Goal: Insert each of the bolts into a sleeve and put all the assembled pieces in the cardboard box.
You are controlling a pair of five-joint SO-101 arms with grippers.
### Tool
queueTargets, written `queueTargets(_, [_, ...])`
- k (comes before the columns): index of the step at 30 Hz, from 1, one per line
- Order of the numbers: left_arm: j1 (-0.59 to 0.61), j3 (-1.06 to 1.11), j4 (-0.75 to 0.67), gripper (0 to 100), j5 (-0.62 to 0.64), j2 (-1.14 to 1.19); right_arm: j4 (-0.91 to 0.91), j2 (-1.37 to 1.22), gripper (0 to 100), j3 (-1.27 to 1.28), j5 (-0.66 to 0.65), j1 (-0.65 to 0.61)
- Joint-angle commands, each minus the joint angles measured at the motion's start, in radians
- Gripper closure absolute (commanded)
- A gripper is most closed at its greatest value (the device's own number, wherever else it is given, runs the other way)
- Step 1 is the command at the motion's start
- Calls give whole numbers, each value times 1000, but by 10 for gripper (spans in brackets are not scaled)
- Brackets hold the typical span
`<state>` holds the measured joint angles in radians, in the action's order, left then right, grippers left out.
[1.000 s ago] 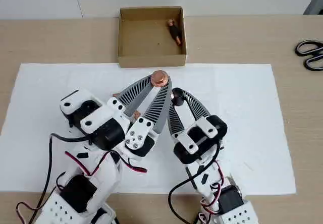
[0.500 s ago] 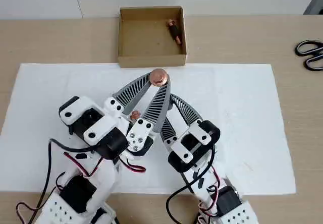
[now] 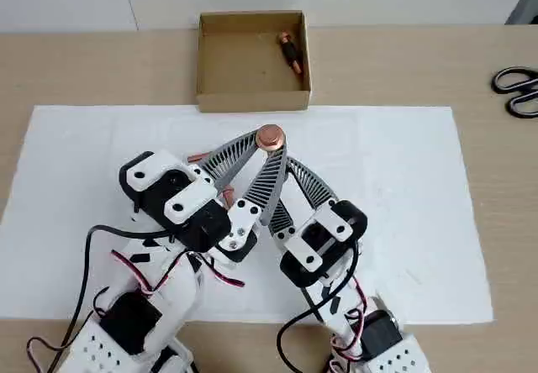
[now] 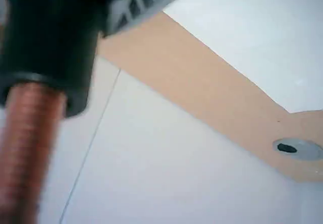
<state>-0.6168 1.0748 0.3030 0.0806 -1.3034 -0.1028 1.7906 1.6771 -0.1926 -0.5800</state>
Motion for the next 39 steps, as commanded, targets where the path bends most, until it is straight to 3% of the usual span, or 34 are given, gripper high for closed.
queueTargets(1, [5, 7, 6, 994, -5, -14, 22, 19, 995, 6, -8, -4])
queueTargets(7, [18, 8, 114, 981, -5, -14, 22, 19, 995, 6, -31, -2])
queueTargets(15, [40, 5, 201, 758, -5, -14, 24, 21, 995, 6, -106, -2])
queueTargets(24, [48, -51, 206, 753, -55, -14, 24, 21, 995, 6, -106, -2])
queueTargets(27, [110, -48, 203, 753, -157, -14, 15, 21, 995, 6, -106, -2])
queueTargets(36, [195, -97, 206, 754, -167, -18, -62, 21, 995, -14, -109, 7])
queueTargets(39, [322, -139, 207, 754, -166, -20, -64, 12, 995, -51, -107, 76])
